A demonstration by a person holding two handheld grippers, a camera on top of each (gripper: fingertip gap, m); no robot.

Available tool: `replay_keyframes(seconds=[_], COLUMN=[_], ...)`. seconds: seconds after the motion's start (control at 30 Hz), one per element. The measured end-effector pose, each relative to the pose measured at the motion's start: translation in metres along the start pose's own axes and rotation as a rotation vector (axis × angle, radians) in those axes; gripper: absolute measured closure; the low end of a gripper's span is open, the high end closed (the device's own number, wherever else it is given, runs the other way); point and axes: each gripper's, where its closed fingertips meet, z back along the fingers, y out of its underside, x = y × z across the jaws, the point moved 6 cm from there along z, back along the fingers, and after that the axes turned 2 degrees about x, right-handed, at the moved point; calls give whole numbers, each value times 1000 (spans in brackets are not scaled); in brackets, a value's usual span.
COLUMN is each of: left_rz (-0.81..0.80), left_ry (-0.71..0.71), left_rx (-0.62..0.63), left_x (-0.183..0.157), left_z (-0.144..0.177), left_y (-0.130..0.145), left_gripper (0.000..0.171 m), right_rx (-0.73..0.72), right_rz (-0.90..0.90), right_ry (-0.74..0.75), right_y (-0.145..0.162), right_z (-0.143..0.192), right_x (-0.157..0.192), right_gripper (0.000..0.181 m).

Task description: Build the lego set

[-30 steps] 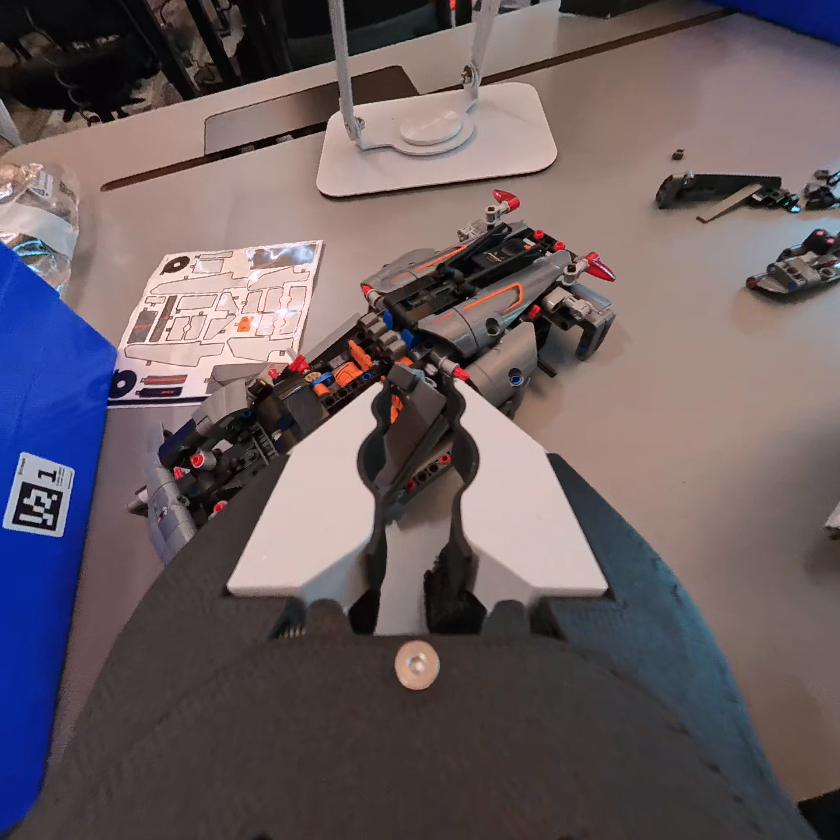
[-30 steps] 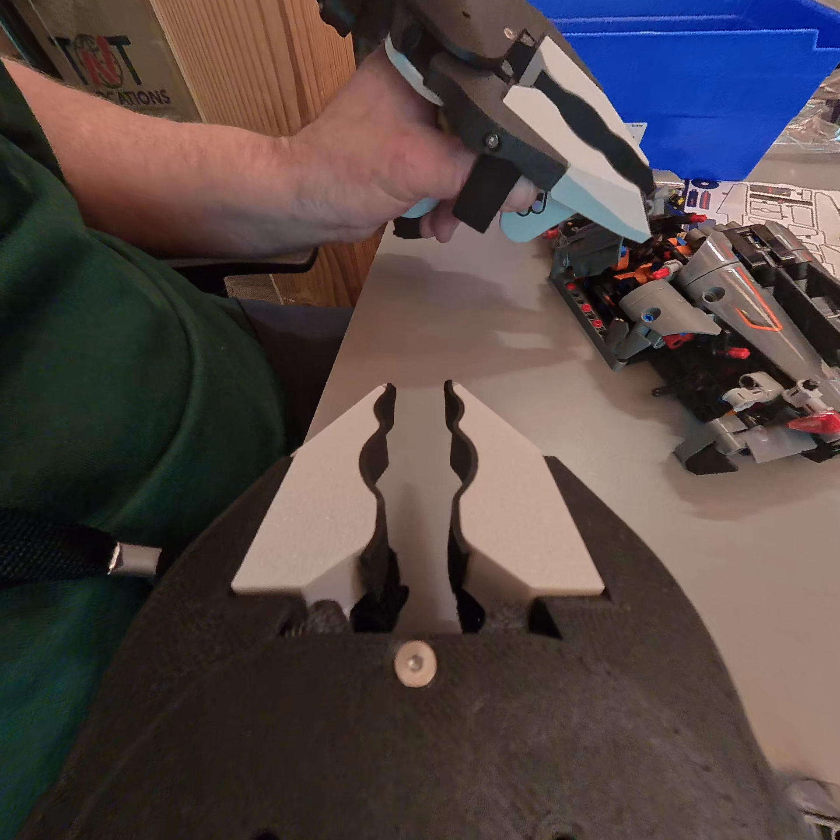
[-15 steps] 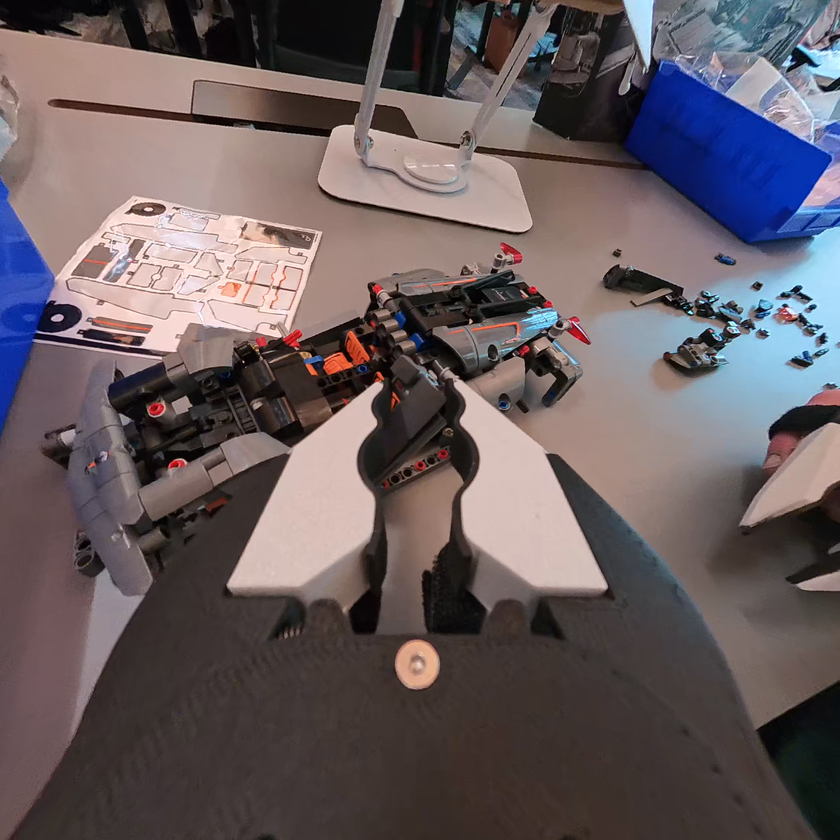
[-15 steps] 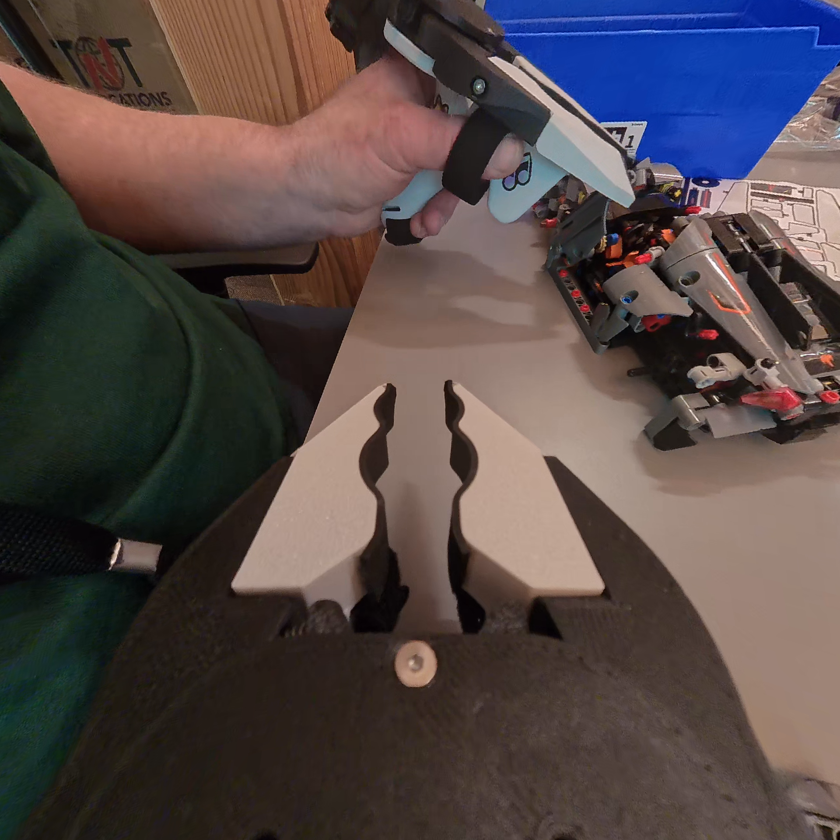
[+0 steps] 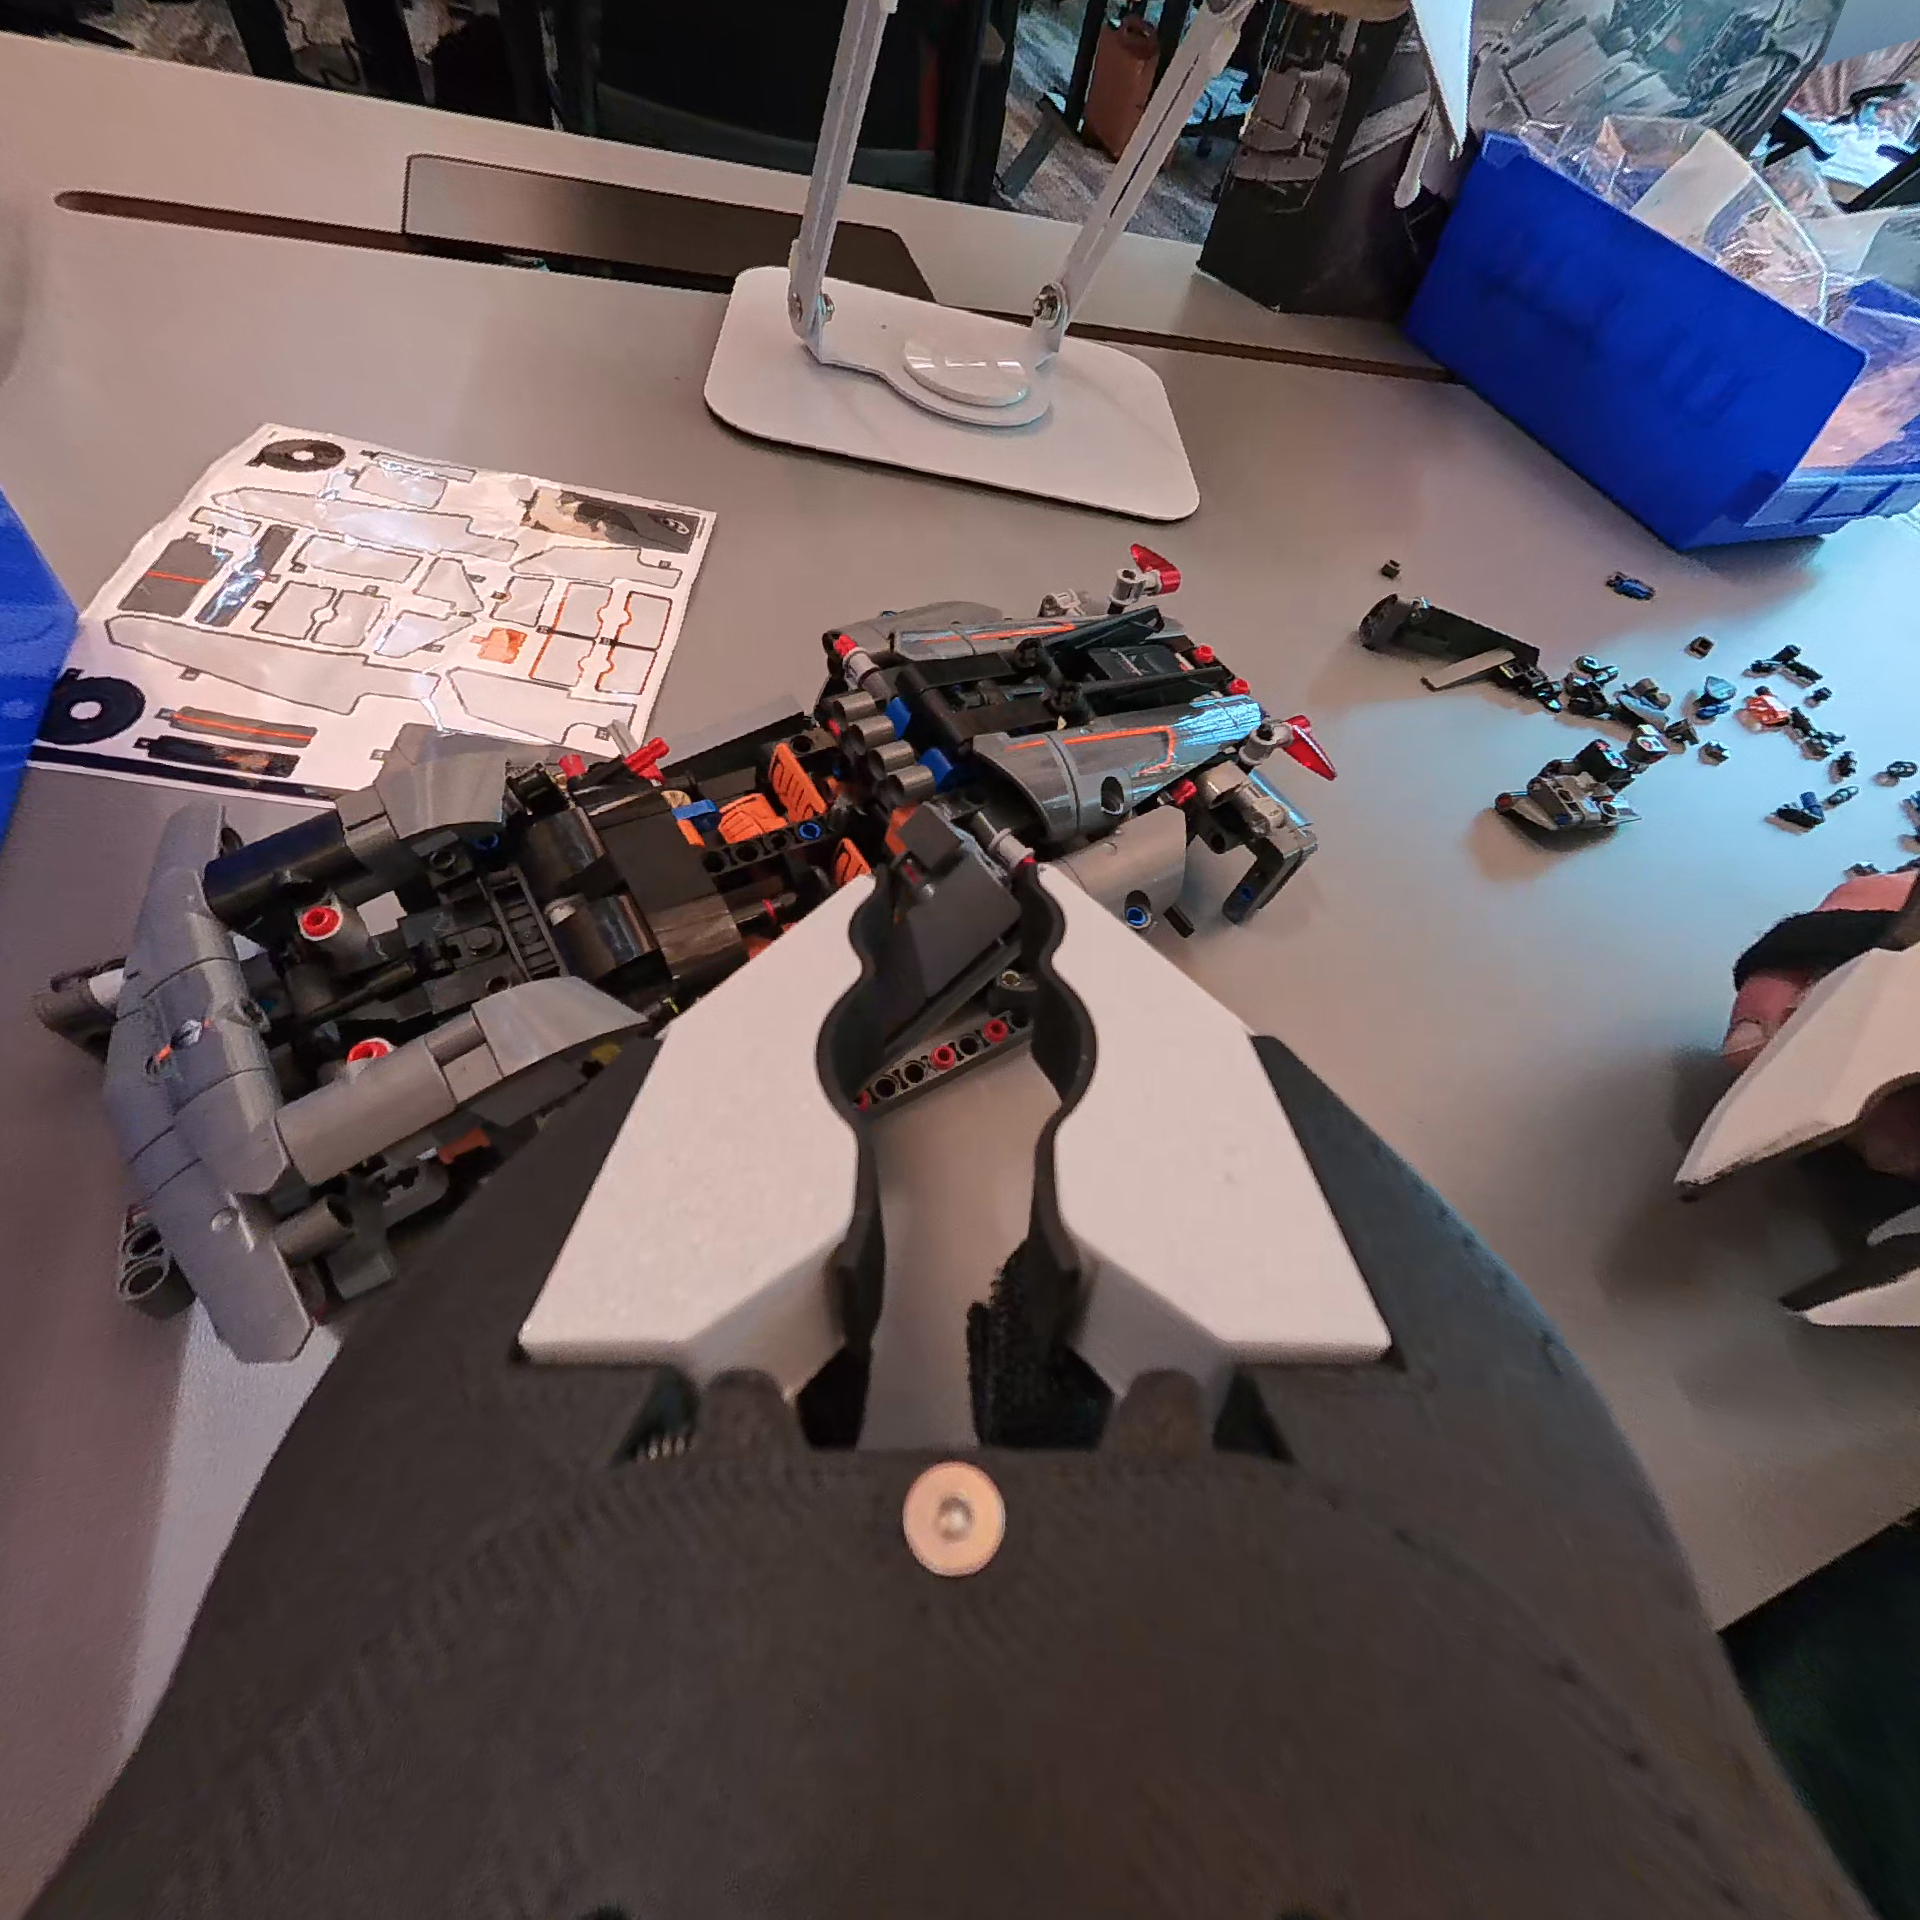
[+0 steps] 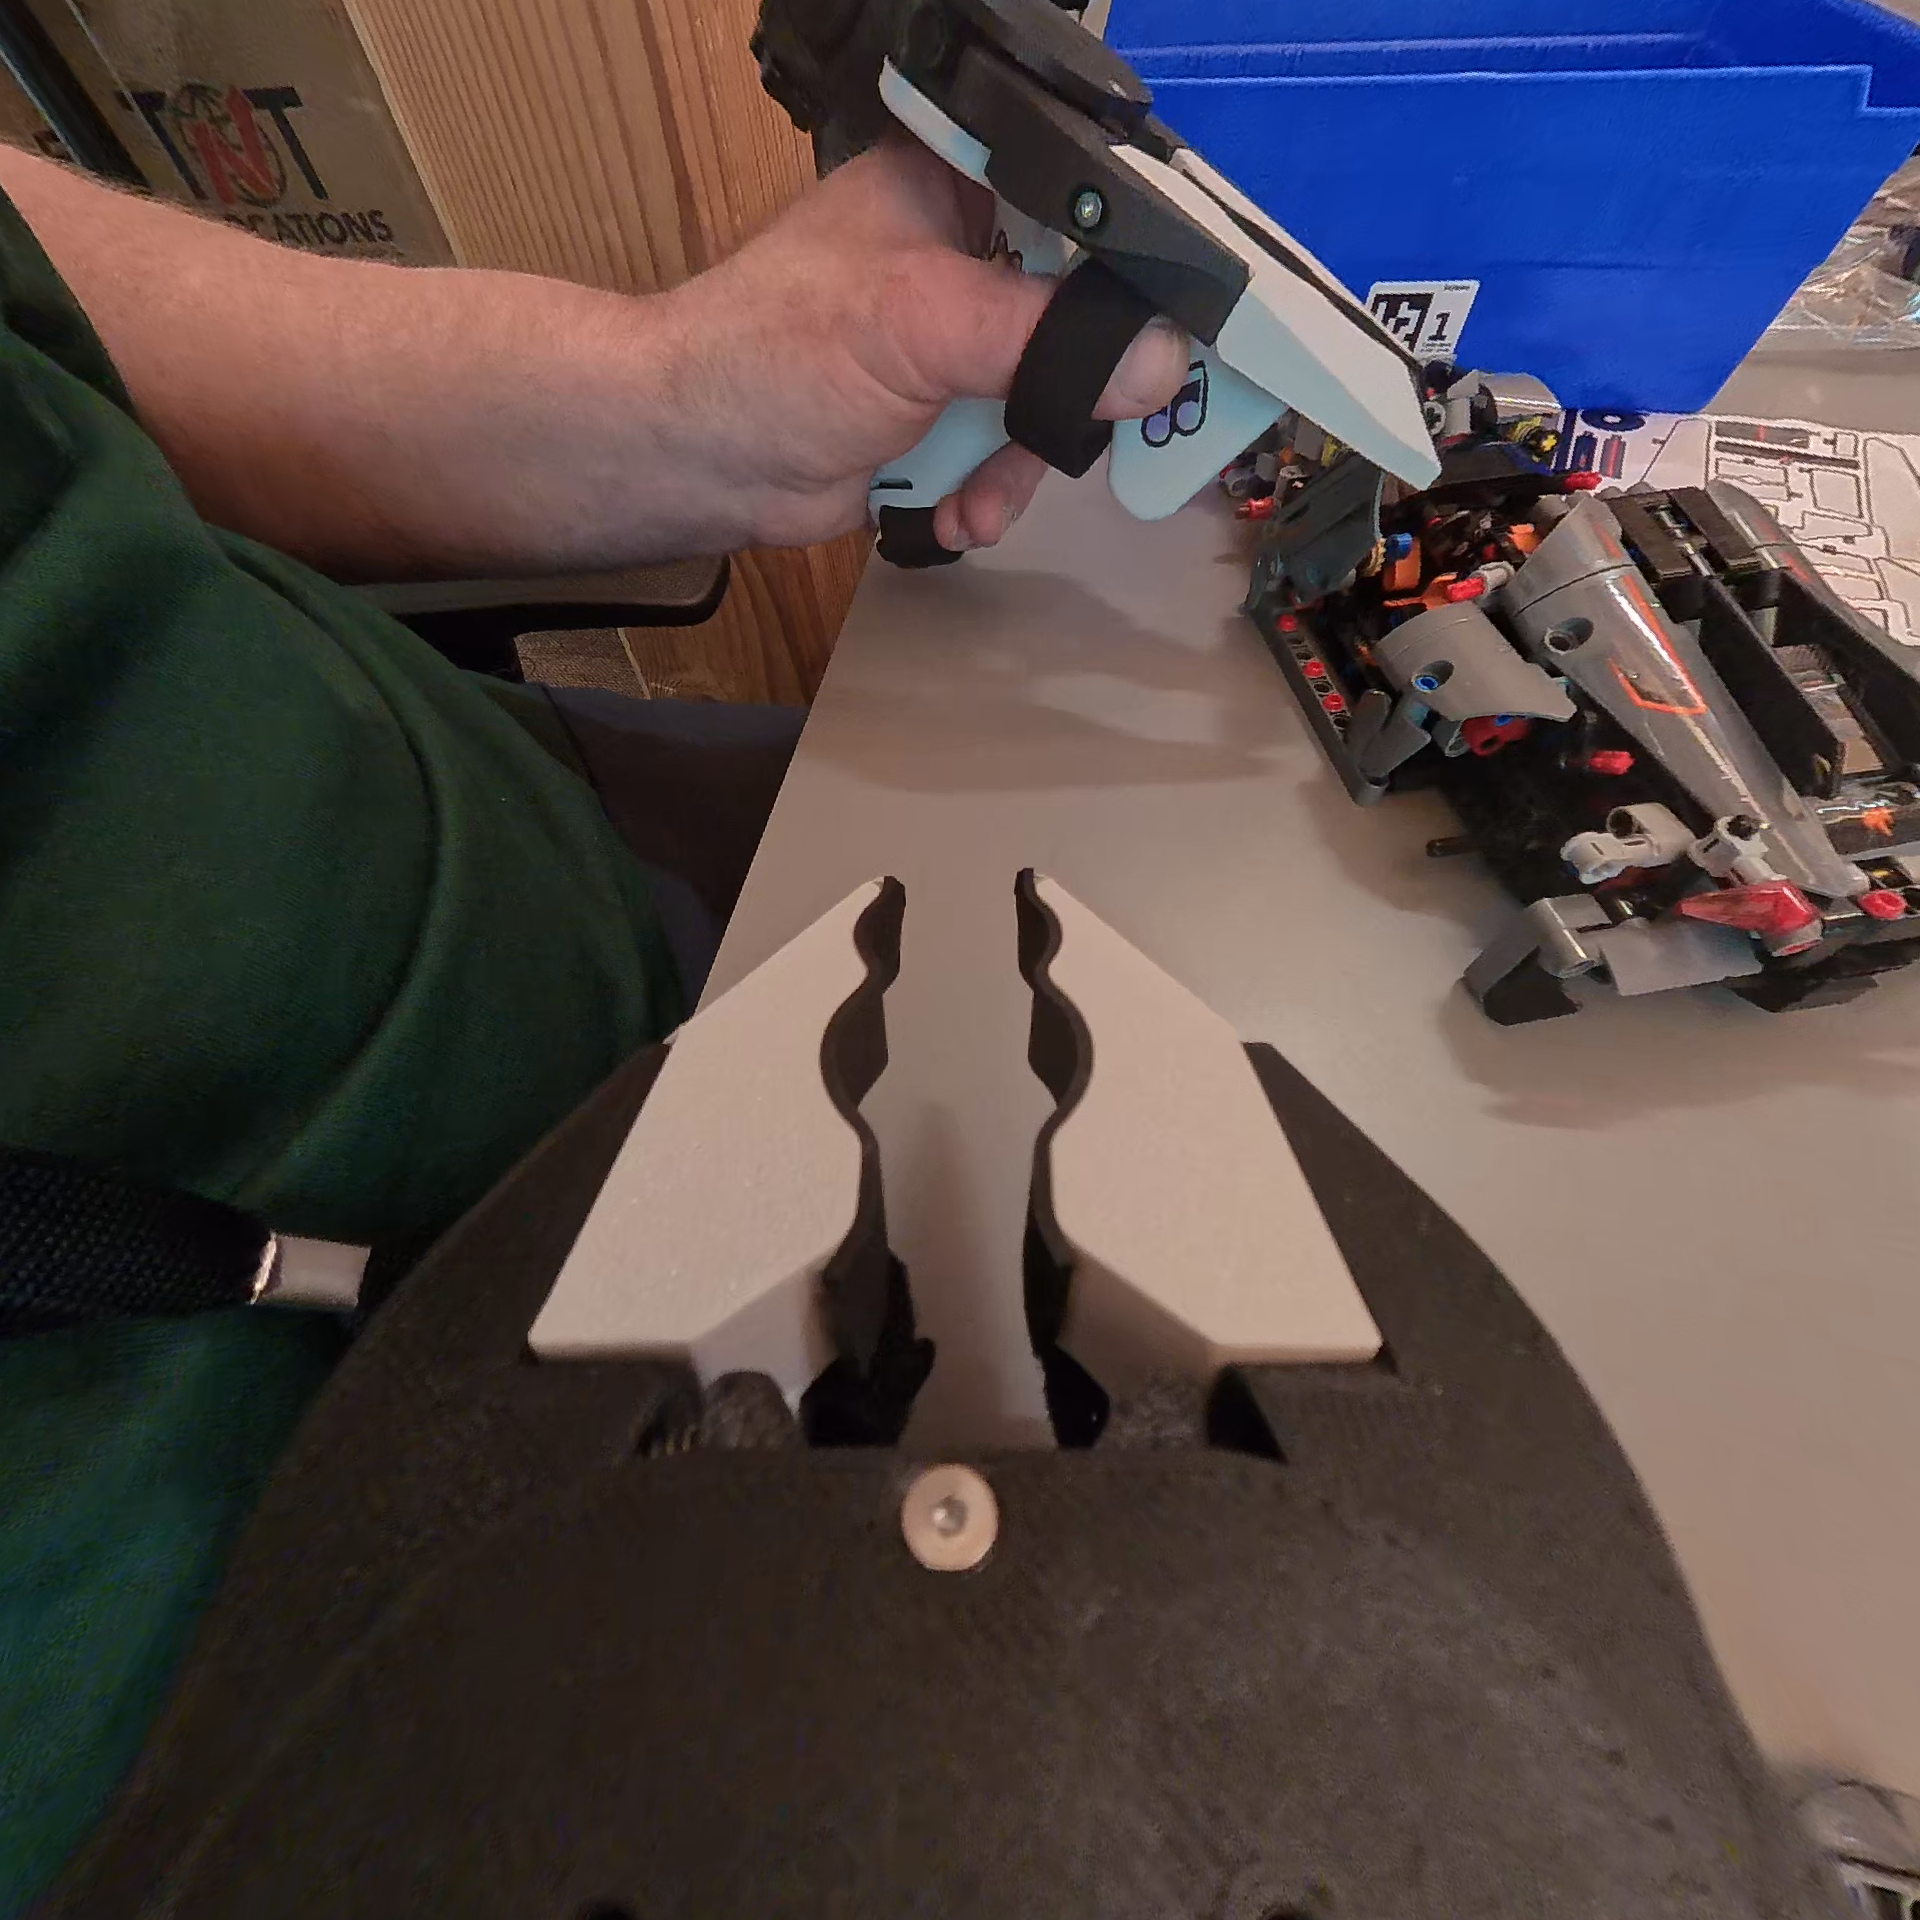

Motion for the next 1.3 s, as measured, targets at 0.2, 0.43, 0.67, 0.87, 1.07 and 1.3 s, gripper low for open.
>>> replay_keyframes(seconds=[0.2, 0.43, 0.67, 0.87, 1.07, 1.3], left_rz=[-6, -17, -14, 23, 28, -3], left_ry=[-4, -7, -21, 0, 12, 58], left_rx=[3, 10, 12, 5, 6, 4], left_x=[0, 3, 12, 18, 20, 23], left_z=[1, 6, 15, 18, 20, 25], left_y=[1, 0, 0, 0, 0, 3], left_gripper=[150, 151, 153, 153, 153, 153], right_rx=[0, 1, 9, 4, 10, 13], right_rz=[2, 5, 11, 8, 13, 17], right_ry=[1, 1, 2, 1, 0, 0], right_y=[0, 0, 0, 0, 1, 1], right_z=[0, 0, -1, -1, -1, -2], right_x=[0, 1, 1, 1, 2, 2], right_gripper=[161, 161, 161, 161, 161, 161])
